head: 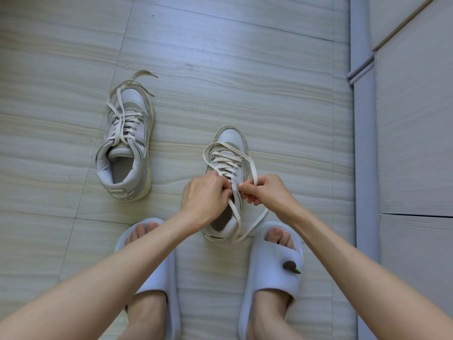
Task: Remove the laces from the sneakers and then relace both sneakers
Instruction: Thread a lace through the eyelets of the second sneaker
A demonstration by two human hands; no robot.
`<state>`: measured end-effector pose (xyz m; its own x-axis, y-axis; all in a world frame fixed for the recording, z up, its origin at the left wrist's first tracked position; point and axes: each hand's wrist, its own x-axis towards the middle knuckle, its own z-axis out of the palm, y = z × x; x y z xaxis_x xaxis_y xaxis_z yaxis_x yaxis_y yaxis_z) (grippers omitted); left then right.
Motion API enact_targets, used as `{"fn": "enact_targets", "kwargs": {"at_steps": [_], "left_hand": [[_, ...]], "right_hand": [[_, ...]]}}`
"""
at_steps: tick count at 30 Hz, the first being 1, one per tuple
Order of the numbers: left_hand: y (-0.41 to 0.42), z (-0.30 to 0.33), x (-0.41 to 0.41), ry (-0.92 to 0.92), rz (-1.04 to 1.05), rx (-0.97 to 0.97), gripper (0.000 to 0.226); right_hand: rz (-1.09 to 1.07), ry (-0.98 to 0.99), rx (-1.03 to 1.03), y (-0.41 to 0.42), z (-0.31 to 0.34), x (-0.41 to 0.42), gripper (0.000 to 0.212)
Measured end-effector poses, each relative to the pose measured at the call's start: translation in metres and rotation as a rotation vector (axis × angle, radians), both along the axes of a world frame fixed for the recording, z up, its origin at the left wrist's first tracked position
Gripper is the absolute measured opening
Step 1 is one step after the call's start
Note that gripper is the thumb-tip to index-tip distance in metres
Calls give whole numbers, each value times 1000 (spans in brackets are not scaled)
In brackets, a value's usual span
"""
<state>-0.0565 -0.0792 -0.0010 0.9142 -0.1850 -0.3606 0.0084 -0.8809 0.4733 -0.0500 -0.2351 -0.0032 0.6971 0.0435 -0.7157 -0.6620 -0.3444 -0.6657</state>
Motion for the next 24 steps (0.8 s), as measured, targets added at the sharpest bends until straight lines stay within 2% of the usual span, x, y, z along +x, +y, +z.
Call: {"fn": "enact_targets", "kwargs": {"at_steps": [2,4,7,9,13,16,18,20,21,22,23,24], "left_hand": [[5,-2,-3,4,11,-88,14],[14,-2,-5,20,53,-216,10],[28,6,-5,147,185,-432,11],[34,18,-5,289,346,-703,17],[33,38,1,400,511,-1107,21],[32,47,8,511,649,-1445,21],[36,50,13,559,723,-1542,22],[44,47,19,526,734,-1404,23],[51,44,21,435,674,-1204,22],[59,40,21,296,551,-922,20],[67,35,21,137,380,-625,16],[74,32,19,32,197,-406,11]], "right_hand": [[-195,35,198,-4,0,-3,11],[-429,102,505,-14,3,-3,7],[-641,131,747,-34,7,-2,25],[-729,119,761,-45,9,-2,35],[-737,147,661,-54,7,-7,41],[-460,124,465,-37,0,-14,39],[-263,93,380,-22,-3,-17,38],[-209,84,391,-14,-4,-17,39],[-227,85,409,-13,-3,-16,39],[-274,83,423,-13,-4,-14,37],[-336,72,420,-13,-5,-14,34],[-379,48,380,-13,-6,-13,30]]}}
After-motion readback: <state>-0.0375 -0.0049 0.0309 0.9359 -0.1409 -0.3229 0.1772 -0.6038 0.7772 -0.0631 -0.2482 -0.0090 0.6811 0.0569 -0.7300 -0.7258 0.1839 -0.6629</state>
